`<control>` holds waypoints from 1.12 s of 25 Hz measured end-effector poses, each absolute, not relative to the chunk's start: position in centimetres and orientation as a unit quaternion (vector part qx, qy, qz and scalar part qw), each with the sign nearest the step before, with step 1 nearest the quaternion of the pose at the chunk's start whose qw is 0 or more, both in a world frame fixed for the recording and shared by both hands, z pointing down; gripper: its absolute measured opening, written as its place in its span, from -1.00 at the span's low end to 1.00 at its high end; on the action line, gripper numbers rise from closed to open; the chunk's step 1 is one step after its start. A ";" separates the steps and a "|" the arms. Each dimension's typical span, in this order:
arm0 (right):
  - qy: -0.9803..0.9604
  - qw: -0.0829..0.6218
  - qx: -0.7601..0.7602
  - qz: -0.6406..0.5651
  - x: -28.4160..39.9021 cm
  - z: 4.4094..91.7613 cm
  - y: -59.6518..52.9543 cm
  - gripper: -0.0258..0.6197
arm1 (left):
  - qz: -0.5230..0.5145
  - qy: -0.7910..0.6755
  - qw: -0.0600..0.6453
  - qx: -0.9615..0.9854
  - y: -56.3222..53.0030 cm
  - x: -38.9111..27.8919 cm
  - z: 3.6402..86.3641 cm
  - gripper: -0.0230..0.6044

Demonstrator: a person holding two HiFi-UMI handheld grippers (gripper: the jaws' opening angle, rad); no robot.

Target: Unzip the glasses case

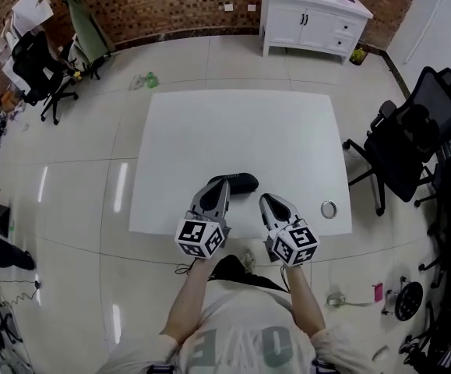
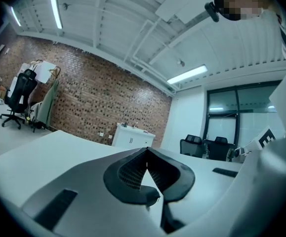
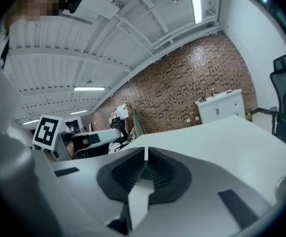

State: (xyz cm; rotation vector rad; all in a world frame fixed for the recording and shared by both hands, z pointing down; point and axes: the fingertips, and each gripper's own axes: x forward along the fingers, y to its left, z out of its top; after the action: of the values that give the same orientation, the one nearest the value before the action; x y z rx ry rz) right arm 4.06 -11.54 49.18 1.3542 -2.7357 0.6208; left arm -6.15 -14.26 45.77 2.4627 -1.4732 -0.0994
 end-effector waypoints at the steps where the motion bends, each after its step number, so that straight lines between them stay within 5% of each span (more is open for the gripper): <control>1: -0.878 0.028 0.431 0.205 3.8 50.2 -12.2 -0.92 | -0.023 -0.507 0.139 0.850 -15.1 -6.0 46.4 -0.96; 9: -0.874 0.183 0.381 0.238 1.7 58.9 -13.9 -0.72 | 0.114 -0.471 0.180 0.856 -18.5 -5.0 52.3 -0.96; 17: -0.867 0.232 0.377 0.230 1.5 60.8 -16.1 -0.72 | 0.228 -0.432 0.235 0.841 -18.6 -4.0 56.8 -0.95; 25: -0.859 0.292 0.369 0.199 2.1 62.4 -15.8 -0.73 | 0.193 -0.419 0.297 0.836 -17.2 -3.4 57.9 -0.95; 28: -0.856 0.304 0.366 0.201 2.3 62.7 -15.8 -0.90 | 0.194 -0.418 0.299 0.835 -17.3 -3.3 57.9 -0.95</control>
State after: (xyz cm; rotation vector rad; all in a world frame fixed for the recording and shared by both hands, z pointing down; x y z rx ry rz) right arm 2.26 -15.76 62.71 0.9696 -2.2684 0.5312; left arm -3.26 -17.28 57.94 2.2192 -1.1115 0.5150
